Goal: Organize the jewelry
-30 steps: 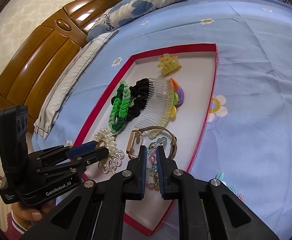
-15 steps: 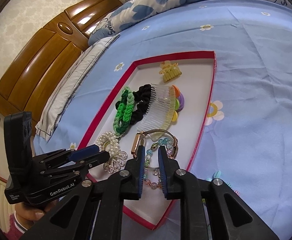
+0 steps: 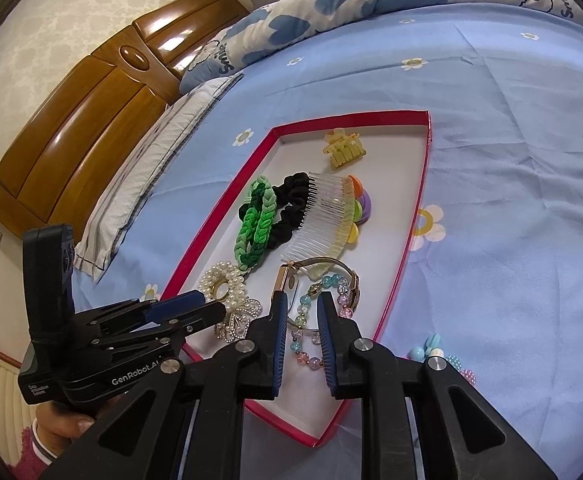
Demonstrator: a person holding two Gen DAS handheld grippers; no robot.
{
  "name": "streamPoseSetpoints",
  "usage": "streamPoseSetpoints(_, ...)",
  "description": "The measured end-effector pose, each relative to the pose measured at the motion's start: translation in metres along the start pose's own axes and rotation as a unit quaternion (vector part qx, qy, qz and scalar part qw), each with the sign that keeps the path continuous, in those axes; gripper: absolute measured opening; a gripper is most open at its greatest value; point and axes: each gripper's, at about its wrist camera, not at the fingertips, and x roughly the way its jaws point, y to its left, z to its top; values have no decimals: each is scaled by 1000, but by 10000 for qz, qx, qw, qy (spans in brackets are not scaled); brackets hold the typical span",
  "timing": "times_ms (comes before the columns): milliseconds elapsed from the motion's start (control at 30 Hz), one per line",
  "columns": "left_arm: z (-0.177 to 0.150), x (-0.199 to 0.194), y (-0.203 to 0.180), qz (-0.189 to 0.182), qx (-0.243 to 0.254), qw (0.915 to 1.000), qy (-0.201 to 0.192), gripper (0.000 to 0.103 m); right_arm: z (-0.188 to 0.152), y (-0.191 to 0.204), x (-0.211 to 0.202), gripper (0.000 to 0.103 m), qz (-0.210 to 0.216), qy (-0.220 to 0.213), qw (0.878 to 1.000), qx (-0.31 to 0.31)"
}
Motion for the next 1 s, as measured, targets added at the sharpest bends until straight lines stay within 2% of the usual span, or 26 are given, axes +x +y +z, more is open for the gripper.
streamPoseSetpoints(200, -1, -7, 3, -51, -92, 9999, -45, 29, 0, 1, -4, 19, 21, -20, 10000, 9)
streamPoseSetpoints(233, -1, -11, 4, -68, -121, 9999, -82, 30, 0, 1, -6, 21, 36, -24, 10000, 11)
streamPoseSetpoints(267, -2, -16, 5, -81, -162, 9998, -129, 34, 1, 1, -8, 29, 62, -51, 10000, 19)
streamPoseSetpoints(300, -3, -23, 7, -83, -217, 9995, -201, 41, 1, 1, -12, 34, 79, -100, 9999, 30)
streamPoseSetpoints(333, -4, -28, 9, -79, -273, 9993, -259, 52, 1, 2, -15, 44, 94, -145, 9998, 40)
streamPoseSetpoints(367, -7, -36, 13, -81, -386, 9986, -343, 58, 1, 2, -20, 48, 136, -207, 9997, 56)
streamPoseSetpoints(400, -10, -44, 17, -105, -519, 9977, -426, 68, 1, 2, -24, 48, 179, -260, 9995, 76)
streamPoseSetpoints(433, -12, -51, 21, -129, -657, 9966, -483, 73, 1, 1, -29, 49, 234, -319, 9992, 108)
streamPoseSetpoints(500, -21, -65, 30, -242, -974, 9928, -653, 81, -2, -1, -40, 60, 330, -468, 9982, 204)
streamPoseSetpoints(533, -25, -71, 34, -306, -1093, 9910, -714, 82, -4, -2, -45, 66, 363, -549, 9975, 251)
streamPoseSetpoints(567, -30, -78, 38, -349, -1220, 9890, -765, 83, -6, -4, -50, 68, 382, -616, 9969, 305)
streamPoseSetpoints(700, -48, -100, 44, -297, -1453, 9844, -941, 84, -19, -9, -70, 71, 498, -834, 9940, 506)
streamPoseSetpoints(833, -59, -116, 42, -212, -1466, 9837, -1024, 84, -30, -7, -88, 79, 452, -958, 9930, 515)
streamPoseSetpoints(1000, -62, -138, 32, -36, -1227, 9868, -1053, 85, -37, 10, -112, 84, 237, -994, 9947, 146)
